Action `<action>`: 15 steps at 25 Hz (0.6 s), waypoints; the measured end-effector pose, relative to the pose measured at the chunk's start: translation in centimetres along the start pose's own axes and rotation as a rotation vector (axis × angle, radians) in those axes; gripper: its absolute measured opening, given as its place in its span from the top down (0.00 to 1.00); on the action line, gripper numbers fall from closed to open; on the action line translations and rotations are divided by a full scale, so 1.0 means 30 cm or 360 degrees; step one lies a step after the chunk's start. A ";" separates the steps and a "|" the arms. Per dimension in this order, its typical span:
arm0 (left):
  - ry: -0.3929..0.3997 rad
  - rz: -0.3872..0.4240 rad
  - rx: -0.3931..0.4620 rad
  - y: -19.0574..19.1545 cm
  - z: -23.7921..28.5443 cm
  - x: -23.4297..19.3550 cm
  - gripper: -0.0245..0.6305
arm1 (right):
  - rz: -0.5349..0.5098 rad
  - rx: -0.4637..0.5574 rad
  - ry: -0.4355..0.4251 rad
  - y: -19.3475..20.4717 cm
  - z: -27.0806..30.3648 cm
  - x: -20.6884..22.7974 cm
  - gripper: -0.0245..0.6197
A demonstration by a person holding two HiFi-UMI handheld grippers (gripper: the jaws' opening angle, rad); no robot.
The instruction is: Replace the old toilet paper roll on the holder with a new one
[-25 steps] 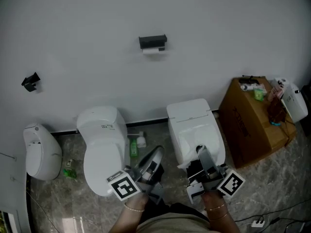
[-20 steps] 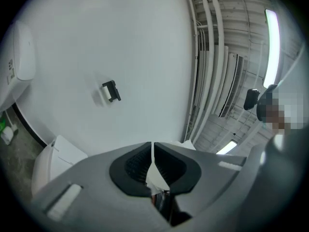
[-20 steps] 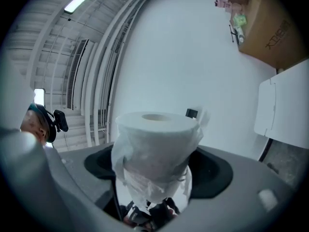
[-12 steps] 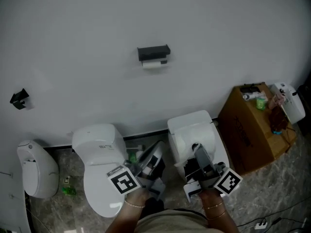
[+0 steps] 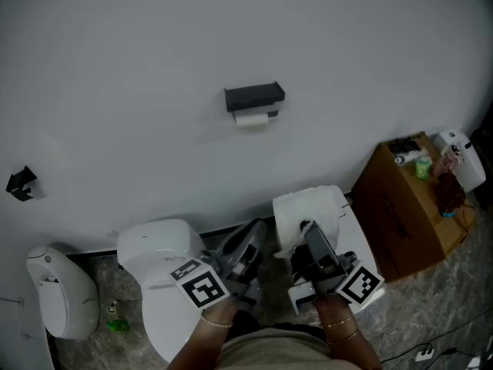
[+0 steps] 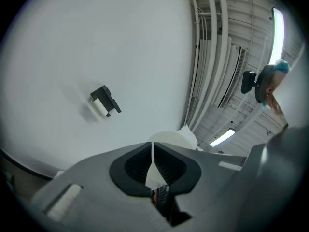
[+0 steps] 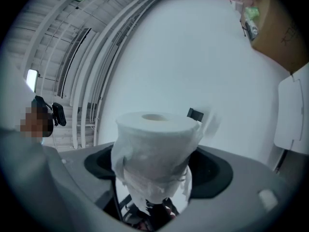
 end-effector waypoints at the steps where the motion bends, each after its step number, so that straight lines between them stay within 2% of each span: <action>1: 0.0005 0.0006 -0.0009 -0.012 0.009 -0.015 0.96 | -0.0005 0.0004 0.0009 0.005 0.016 0.013 0.30; 9: -0.0028 0.0000 -0.0058 -0.048 0.079 -0.139 0.96 | 0.0000 0.0015 0.0087 0.015 0.084 0.103 0.30; 15: -0.0035 0.0028 -0.0074 -0.065 0.160 -0.185 0.96 | -0.0066 -0.0010 0.0159 -0.012 0.141 0.173 0.30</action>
Point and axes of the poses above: the fingertips, and each gripper's own axes: z forward along the fingers, x to its right, y out of its underside, the point moved 10 cm from there along -z, backward along the fingers, and after that the axes turned 7 degrees about -y, right-handed, at the moved point
